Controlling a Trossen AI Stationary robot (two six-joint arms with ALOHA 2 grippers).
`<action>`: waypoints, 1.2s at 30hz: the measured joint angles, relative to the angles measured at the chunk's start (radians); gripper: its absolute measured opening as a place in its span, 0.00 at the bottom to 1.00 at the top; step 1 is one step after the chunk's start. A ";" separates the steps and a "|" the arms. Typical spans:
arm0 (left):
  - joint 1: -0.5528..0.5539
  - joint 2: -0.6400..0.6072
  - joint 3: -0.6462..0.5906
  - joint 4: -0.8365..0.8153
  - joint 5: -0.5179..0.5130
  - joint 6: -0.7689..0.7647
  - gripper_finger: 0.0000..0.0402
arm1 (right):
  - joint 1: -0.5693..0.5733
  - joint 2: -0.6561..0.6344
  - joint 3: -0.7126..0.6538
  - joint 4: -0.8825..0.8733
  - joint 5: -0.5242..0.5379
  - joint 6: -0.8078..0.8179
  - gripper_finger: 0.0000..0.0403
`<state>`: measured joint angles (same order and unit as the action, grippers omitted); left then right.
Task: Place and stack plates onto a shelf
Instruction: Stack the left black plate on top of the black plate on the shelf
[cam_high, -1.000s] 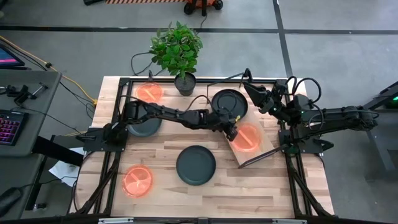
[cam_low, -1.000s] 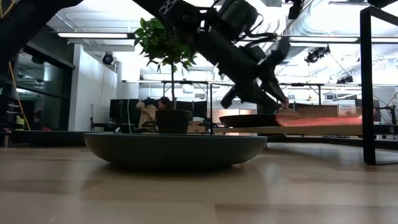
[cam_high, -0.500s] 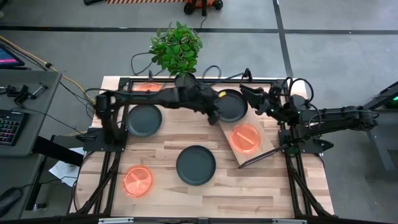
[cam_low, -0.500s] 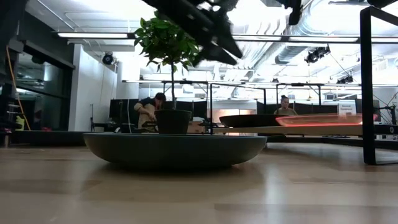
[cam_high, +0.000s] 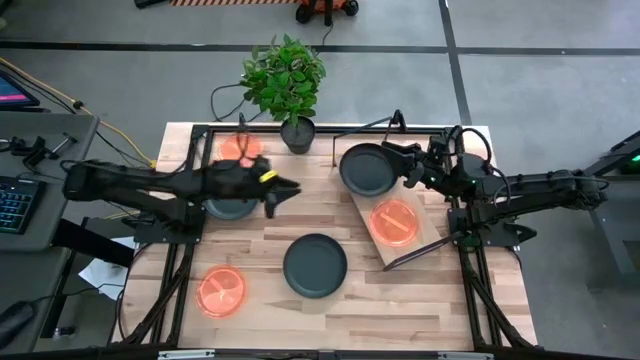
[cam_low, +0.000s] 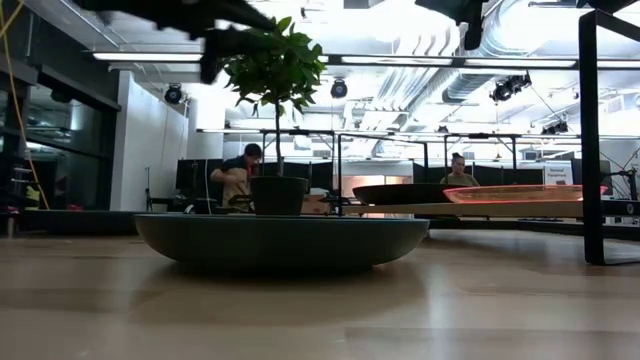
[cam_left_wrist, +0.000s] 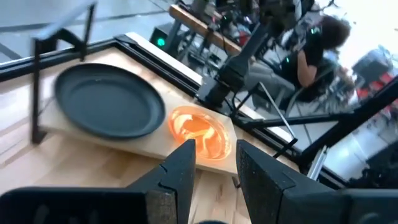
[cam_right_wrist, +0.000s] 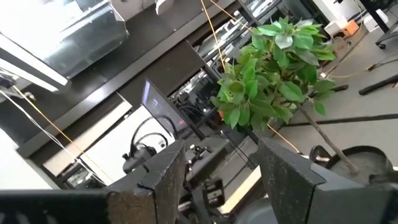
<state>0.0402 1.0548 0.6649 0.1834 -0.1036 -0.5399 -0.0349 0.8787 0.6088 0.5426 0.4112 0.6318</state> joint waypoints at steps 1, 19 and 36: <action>-0.005 -0.038 -0.030 -0.002 -0.016 -0.008 0.26 | 0.000 0.003 0.000 -0.002 0.000 0.004 0.46; -0.057 -0.103 0.080 -0.850 -0.113 -0.023 0.26 | 0.000 0.019 0.000 -0.014 0.001 0.042 0.46; -0.077 0.285 0.078 -1.028 -0.108 -0.211 0.26 | 0.000 0.019 0.000 -0.030 0.002 0.041 0.46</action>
<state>-0.0368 1.3401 0.7433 -0.8445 -0.2114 -0.7507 -0.0349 0.8974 0.6090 0.5121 0.4133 0.6731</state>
